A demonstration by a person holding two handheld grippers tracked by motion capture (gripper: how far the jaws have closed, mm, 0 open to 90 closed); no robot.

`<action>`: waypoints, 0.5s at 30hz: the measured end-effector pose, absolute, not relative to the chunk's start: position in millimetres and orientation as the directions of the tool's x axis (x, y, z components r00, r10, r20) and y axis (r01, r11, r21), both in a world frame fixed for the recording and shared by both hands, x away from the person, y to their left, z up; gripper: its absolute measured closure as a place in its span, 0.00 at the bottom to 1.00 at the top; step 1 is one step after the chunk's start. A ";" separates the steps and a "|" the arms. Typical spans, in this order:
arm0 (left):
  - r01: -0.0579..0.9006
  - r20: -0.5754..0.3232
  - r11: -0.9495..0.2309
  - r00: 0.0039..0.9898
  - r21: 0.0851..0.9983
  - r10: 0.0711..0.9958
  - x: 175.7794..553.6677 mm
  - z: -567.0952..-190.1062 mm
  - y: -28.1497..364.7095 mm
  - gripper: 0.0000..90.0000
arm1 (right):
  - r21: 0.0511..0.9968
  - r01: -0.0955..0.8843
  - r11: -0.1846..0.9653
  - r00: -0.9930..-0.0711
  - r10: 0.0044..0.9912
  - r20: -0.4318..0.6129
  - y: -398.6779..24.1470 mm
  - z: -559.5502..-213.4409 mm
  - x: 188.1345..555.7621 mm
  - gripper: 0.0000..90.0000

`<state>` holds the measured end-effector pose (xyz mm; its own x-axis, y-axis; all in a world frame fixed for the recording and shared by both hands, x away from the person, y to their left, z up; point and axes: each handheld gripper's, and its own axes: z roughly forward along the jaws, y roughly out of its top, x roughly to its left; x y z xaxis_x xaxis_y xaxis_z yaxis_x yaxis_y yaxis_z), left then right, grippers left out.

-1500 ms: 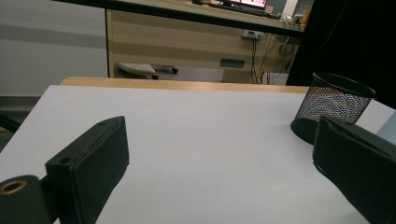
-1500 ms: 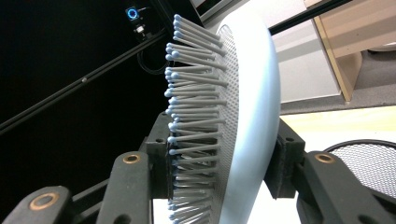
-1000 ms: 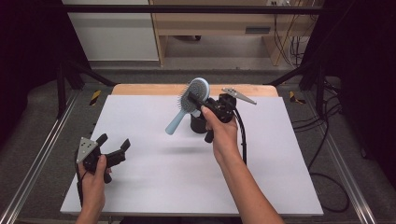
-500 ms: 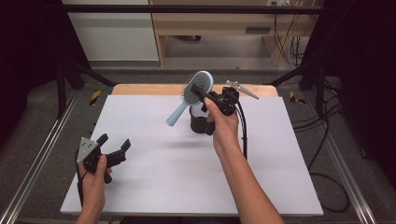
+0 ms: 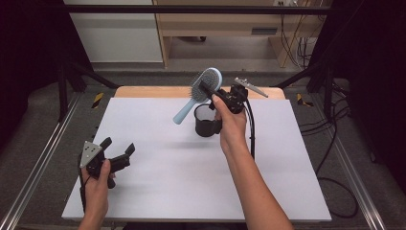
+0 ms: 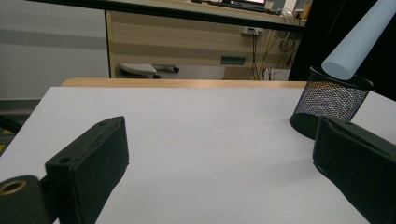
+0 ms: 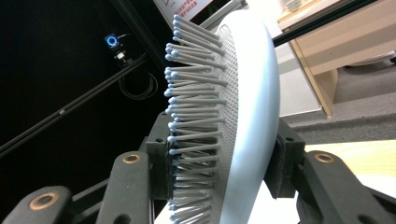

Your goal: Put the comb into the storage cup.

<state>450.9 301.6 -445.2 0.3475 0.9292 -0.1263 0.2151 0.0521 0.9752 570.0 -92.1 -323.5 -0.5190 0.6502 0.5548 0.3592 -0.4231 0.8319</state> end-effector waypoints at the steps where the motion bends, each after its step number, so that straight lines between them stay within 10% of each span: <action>1: 0.214 -0.128 0.055 0.348 0.975 0.929 450.9 -445.1 301.5 0.04 | 0.830 0.359 -0.428 -0.516 0.649 0.558 -93.1 -323.6 570.6 0.59; 15: 0.219 -0.114 0.037 0.350 0.975 0.930 454.1 -446.8 300.3 0.04 | 0.817 0.343 -0.463 -0.484 0.659 0.576 -108.4 -321.4 571.1 0.59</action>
